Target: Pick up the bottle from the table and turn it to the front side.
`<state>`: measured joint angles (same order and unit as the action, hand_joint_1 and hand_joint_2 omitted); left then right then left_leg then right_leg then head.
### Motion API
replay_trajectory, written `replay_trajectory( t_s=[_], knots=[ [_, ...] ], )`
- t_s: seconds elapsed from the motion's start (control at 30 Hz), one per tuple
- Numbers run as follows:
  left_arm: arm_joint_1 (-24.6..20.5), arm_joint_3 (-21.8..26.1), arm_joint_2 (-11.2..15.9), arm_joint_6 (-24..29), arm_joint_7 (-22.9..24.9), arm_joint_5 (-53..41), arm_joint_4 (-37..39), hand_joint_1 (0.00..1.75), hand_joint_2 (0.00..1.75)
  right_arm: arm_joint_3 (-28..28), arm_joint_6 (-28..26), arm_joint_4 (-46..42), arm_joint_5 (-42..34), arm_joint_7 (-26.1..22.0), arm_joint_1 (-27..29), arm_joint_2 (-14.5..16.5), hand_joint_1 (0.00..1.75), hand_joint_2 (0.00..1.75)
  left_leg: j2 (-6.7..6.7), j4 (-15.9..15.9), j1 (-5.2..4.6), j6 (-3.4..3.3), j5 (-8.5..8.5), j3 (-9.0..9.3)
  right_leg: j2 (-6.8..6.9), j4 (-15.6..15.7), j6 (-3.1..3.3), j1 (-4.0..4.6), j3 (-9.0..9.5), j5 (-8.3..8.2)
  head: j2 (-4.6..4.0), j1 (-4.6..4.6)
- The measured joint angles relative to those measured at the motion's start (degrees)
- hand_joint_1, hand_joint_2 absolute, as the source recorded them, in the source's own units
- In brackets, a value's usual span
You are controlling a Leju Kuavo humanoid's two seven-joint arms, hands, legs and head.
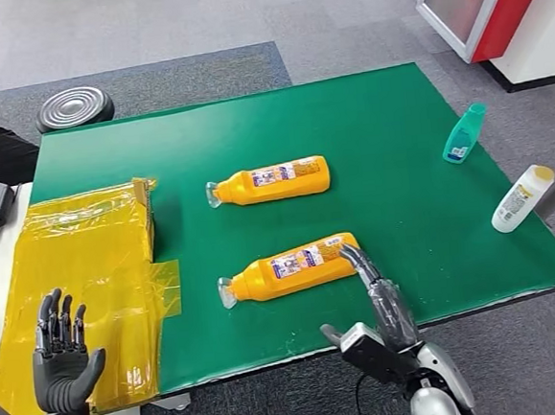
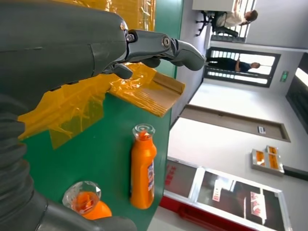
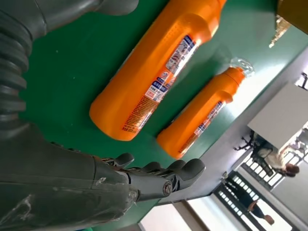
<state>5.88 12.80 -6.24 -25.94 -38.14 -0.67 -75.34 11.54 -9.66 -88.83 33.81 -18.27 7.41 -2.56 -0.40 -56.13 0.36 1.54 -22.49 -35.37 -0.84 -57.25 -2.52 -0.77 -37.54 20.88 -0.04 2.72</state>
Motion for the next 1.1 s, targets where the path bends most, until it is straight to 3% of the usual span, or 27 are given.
replay_trajectory(
  t_s=[0.27, 0.53, 1.1],
  knots=[
    [-0.61, -2.15, 1.29, 4.33, 0.0, -5.81, 0.02, 0.0, 1.75, 4.08, 3.92, 1.59, 8.15, 7.48, -7.8, -4.58, 0.0, 1.75, 0.0, 0.0, 0.0, -0.01, 0.04, 0.0, 0.0, 0.0, 0.01, 0.0, -0.01, -0.05, 0.0, 0.0],
    [-0.7, -6.15, 1.88, 7.04, -0.01, -8.47, 0.02, 0.0, 1.75, 9.65, 9.59, 7.86, 12.13, 13.92, -17.13, -7.06, 0.0, 1.75, 0.0, 0.0, 0.0, -0.03, 0.07, -0.01, 0.0, 0.0, -0.01, 0.0, -0.01, -0.09, -0.01, 0.0],
    [-2.54, -11.04, 2.96, 11.62, -0.01, -12.22, 2.03, 0.0, 1.75, 21.85, 16.15, 33.02, 15.06, 20.39, -37.81, -6.06, 0.0, 1.75, -0.01, -0.01, 0.0, -0.05, 0.18, -0.03, 0.02, -0.01, -0.02, 0.0, -0.01, -0.16, 0.0, -0.01]
  ],
)
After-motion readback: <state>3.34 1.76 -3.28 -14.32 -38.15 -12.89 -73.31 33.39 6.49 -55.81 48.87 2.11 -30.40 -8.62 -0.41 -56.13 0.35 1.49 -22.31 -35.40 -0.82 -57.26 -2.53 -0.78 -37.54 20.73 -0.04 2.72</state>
